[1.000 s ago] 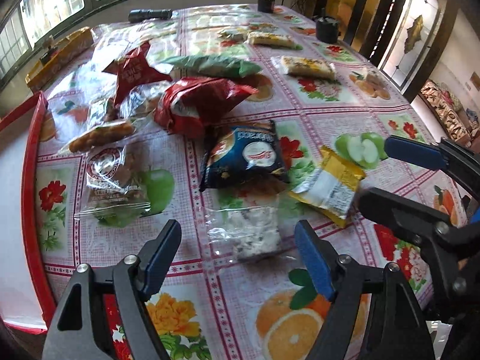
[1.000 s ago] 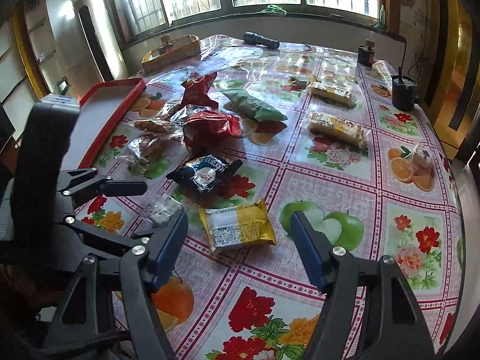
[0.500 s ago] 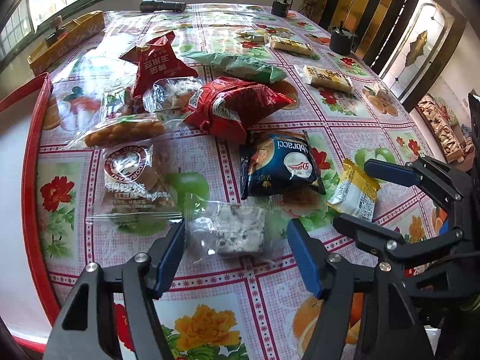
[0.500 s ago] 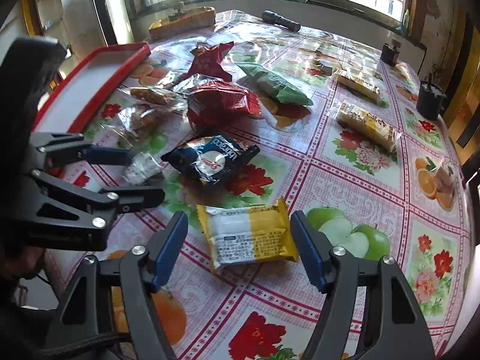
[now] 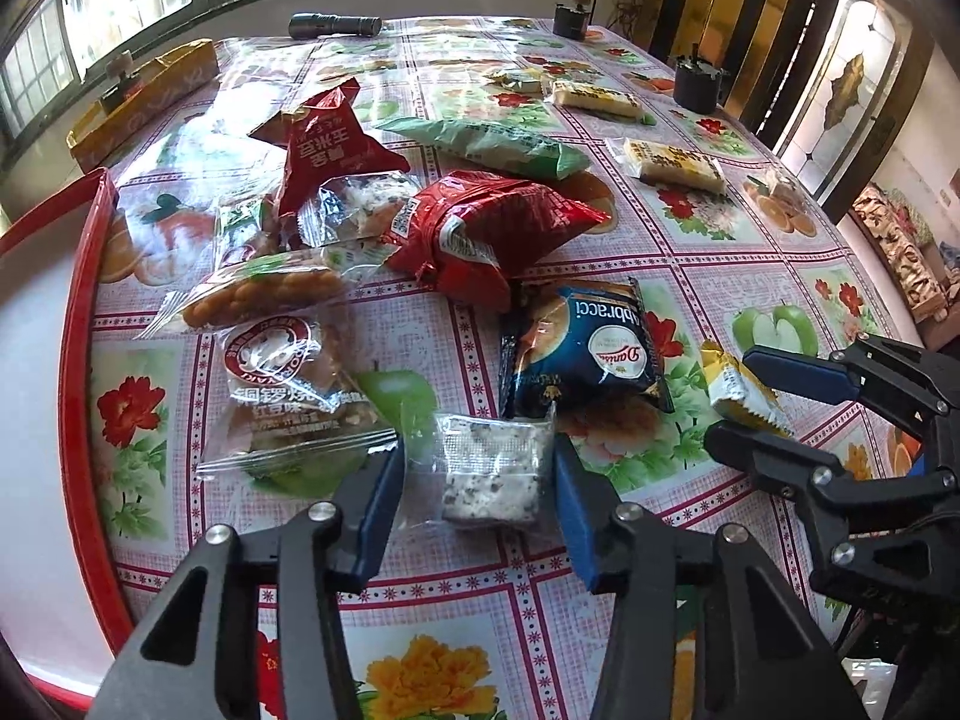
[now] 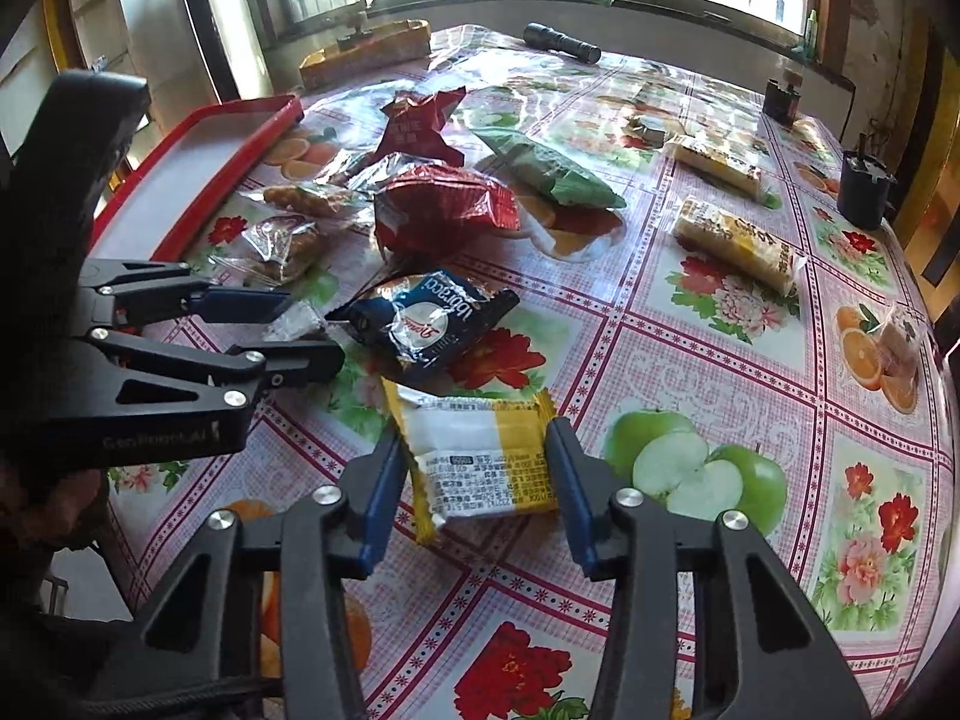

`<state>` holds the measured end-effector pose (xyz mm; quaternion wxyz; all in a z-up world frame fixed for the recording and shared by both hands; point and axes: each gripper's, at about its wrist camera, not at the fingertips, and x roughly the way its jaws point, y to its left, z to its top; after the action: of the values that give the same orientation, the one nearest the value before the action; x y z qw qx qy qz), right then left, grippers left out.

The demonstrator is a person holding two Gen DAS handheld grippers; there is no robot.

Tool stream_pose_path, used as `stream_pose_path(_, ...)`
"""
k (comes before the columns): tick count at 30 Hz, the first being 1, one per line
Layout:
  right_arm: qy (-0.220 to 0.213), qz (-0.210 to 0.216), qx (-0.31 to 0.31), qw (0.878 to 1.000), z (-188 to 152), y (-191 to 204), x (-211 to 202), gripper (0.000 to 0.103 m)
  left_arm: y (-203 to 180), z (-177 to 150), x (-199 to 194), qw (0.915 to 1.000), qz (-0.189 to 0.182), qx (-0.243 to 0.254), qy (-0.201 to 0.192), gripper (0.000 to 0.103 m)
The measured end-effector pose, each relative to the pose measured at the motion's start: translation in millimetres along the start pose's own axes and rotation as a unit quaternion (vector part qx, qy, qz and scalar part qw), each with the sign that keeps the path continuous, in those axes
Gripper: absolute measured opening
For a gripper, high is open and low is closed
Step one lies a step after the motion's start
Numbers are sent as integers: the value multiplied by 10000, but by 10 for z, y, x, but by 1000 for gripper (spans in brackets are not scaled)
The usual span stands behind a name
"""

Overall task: Organize snacks
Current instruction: 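Grasp the clear nougat bag with the left tool while the right tool grasps the yellow wafer packet, then carry the nougat bag with the left tool while the right tool carries the wafer packet to the red-rimmed tray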

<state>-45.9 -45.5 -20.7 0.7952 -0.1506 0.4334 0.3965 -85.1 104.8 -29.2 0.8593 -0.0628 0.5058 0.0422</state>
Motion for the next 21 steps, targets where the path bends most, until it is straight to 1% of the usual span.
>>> stream_pose_path(2, -59, 62, 73, 9999, -3, -15, -44, 44, 3, -9, -28, 10000, -5, -30, -11, 47)
stream_pose_path(3, -81, 91, 104, 9999, -1, -19, -65, 33, -6, -15, -53, 10000, 6, -20, -34, 47)
stream_pose_path(5, -156, 170, 190, 9996, 8, -31, -125, 27, -17, -21, -130, 9999, 8, 5, -116, 47)
stream_pose_path(7, -129, 234, 210, 9994, 13, -32, -141, 26, -15, -19, -190, 9998, 56, 9, -181, 47)
stream_pose_path(14, -181, 236, 225, 9993, 4, -9, -171, 21, 56, -32, -421, 9990, 91, -89, -418, 47)
stream_pose_path(17, -282, 223, 257, 9990, 15, -2, -230, 17, 75, -25, -511, 9986, 95, -106, -514, 47)
stream_pose_path(21, -404, 287, 253, 9985, 65, 30, -303, 16, 104, -20, -619, 9978, 154, -114, -639, 47)
